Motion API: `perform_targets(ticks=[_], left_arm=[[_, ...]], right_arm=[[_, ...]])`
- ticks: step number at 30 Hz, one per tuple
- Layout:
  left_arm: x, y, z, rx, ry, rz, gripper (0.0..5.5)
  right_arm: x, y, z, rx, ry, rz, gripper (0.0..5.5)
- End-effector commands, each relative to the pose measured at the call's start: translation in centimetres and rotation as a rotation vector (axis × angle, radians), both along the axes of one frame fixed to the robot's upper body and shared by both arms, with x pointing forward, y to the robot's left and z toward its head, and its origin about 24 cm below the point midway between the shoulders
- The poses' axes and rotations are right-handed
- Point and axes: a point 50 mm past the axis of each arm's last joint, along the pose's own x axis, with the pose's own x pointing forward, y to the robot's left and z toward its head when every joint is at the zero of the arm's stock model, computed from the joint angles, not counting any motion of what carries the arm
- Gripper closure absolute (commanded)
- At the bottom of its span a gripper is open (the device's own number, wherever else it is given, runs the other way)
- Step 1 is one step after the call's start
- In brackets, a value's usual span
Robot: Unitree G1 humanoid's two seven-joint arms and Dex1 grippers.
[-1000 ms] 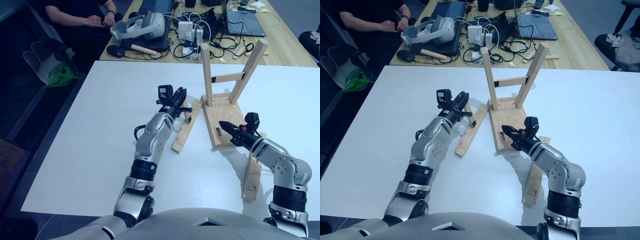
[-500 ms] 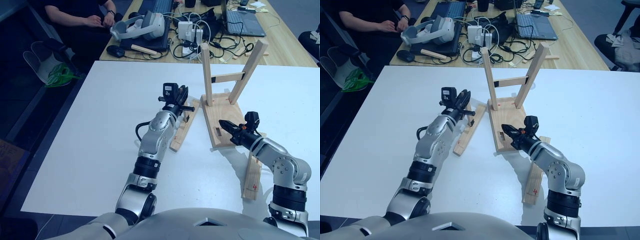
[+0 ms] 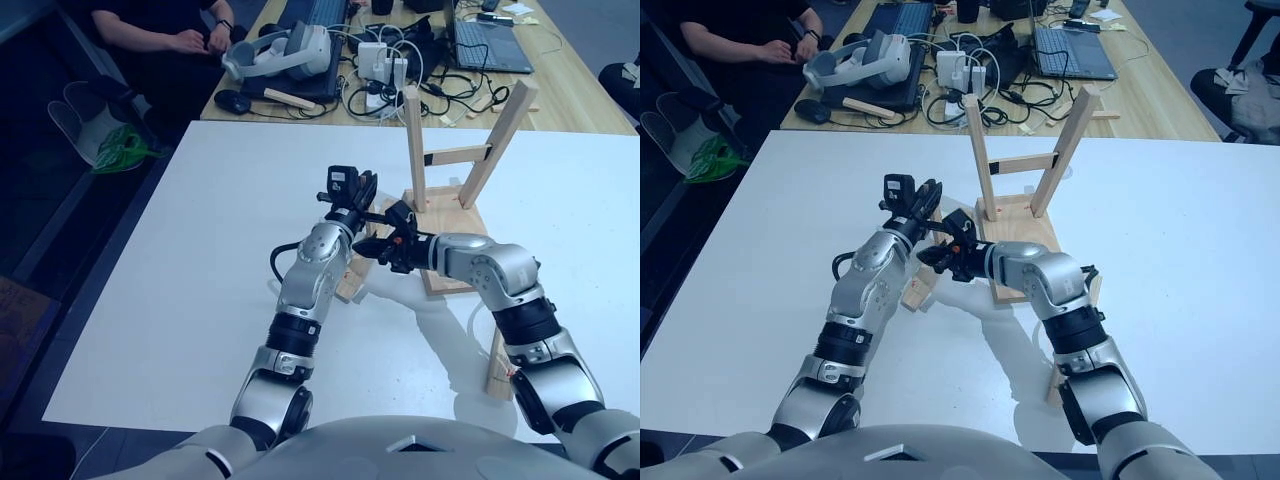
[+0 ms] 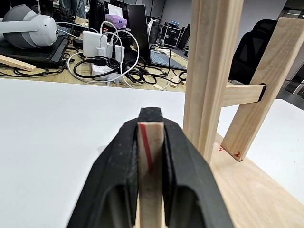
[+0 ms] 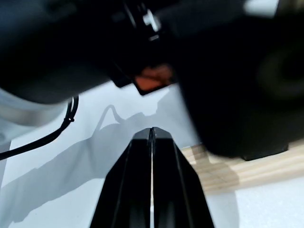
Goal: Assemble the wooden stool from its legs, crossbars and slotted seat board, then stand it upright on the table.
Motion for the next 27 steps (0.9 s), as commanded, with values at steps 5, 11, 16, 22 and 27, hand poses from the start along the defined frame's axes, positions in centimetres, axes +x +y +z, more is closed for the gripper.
perform_targets(ticks=[5,11,16,22,27], left_arm=[[-0.2,-0.4,-1.1,0.038,0.076,0.013,5.07],[-0.2,-0.3,-1.3,0.05,0.113,0.024,5.07],[-0.2,-0.2,-1.3,0.049,0.135,0.032,5.07],[-0.5,0.1,-0.9,0.042,0.15,0.019,5.07],[-0.7,0.2,-0.7,0.06,0.155,0.01,5.08]], right_arm=[[0.6,1.3,-3.7,-0.073,0.026,-0.036,5.5],[1.6,1.8,-5.2,-0.137,0.05,-0.089,5.5],[3.1,2.0,-5.2,-0.155,0.038,-0.139,5.5],[4.6,2.2,-4.9,-0.175,0.02,-0.189,5.5],[5.6,1.8,-4.8,-0.213,-0.004,-0.251,5.5]])
